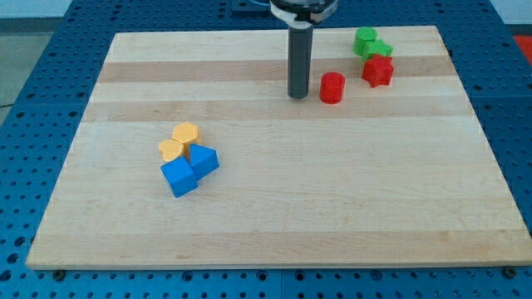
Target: Place the red circle close to the red star
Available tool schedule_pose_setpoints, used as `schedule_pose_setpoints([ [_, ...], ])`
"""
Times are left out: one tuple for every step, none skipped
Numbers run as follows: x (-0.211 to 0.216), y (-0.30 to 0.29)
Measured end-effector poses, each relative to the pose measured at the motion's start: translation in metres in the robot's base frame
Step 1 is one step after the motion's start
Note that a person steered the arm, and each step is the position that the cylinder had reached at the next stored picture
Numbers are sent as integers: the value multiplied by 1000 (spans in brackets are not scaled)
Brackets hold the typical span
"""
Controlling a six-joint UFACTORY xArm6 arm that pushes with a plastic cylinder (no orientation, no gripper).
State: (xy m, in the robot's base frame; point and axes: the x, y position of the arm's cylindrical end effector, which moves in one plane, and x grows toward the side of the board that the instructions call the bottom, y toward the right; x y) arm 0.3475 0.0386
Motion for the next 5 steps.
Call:
schedule_pose_setpoints([
  [0, 36],
  [0, 61],
  [7, 70],
  [10, 75],
  [10, 75],
])
